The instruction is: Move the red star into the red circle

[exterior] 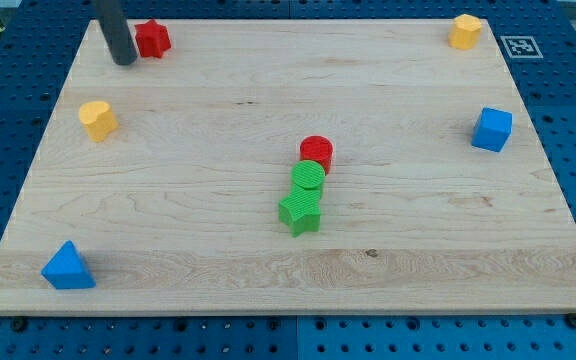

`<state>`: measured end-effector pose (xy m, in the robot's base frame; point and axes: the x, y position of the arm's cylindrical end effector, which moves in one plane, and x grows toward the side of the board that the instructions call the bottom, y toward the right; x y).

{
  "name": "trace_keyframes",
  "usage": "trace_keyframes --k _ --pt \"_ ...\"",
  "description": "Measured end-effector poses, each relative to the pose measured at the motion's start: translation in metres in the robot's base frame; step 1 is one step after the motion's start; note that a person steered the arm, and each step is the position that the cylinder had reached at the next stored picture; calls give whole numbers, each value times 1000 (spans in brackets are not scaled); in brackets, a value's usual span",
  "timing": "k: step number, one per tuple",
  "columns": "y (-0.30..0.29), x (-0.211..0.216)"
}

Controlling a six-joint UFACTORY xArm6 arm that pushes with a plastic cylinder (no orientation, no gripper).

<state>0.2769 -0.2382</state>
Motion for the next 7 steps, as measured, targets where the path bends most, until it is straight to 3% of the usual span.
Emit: trace_keyframes --k 2,4,7 --pt "-19 -60" --pt "33 -51" --pt "38 -38"
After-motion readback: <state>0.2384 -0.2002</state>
